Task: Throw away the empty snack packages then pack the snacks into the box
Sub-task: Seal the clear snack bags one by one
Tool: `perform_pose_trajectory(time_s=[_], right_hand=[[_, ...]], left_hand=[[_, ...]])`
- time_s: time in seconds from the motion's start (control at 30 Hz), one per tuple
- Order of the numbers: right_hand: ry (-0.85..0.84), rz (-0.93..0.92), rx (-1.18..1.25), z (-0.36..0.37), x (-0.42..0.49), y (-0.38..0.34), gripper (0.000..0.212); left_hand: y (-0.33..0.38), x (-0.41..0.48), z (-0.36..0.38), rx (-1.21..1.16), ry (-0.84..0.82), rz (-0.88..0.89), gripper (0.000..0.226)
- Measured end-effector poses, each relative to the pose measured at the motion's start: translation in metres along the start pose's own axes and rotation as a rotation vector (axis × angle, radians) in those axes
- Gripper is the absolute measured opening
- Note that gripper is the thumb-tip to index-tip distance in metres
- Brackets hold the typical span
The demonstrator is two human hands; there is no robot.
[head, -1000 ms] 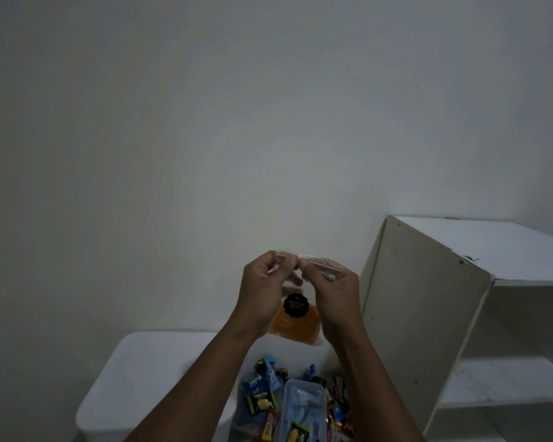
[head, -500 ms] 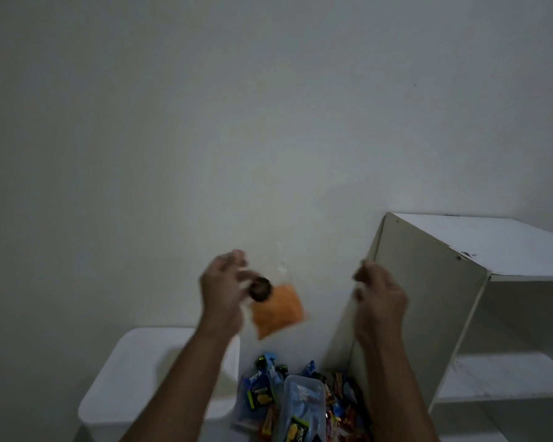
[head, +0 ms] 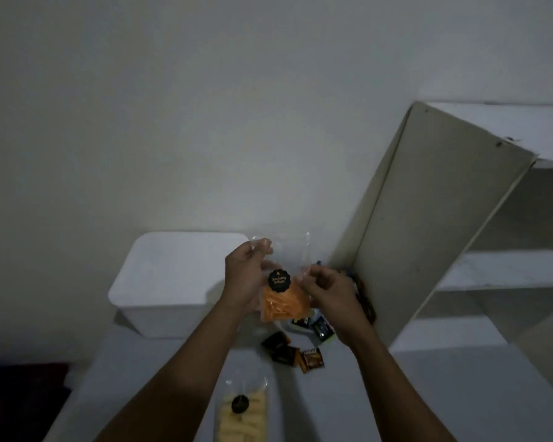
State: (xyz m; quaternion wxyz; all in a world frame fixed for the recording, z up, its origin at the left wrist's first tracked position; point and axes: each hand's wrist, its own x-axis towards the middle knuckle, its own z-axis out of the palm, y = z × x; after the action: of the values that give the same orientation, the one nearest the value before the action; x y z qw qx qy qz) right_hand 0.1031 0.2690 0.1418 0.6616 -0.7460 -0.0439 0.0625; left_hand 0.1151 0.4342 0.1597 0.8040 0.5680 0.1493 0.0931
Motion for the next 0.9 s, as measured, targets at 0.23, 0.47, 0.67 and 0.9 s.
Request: perform_pose_trajectory(time_s=[0.23, 0.47, 0.67, 0.9], right_hand=[[0.065, 0.255, -0.014, 0.001, -0.039, 0.084, 0.013], [0.17, 0.536, -0.015, 0.007, -0.097, 0.172, 0.018], [0.081, 0.484, -0.173, 0.007, -0.122, 0.21, 0.049], [-0.123, 0.346, -0.569, -0.017, -0.101, 0.315, 0.058]], left_hand=[[-0.095, -0.03, -0.032, 0.205, -0.018, -0.204, 0.02], [-0.188, -0.088, -0.081, 0.441, -0.077, -0.42, 0.053], [-0.211, -0.097, -0.088, 0.746, -0.379, -0.493, 0.068], [-0.214, -0.096, -0.087, 1.469, -0.511, 0.026, 0.042]])
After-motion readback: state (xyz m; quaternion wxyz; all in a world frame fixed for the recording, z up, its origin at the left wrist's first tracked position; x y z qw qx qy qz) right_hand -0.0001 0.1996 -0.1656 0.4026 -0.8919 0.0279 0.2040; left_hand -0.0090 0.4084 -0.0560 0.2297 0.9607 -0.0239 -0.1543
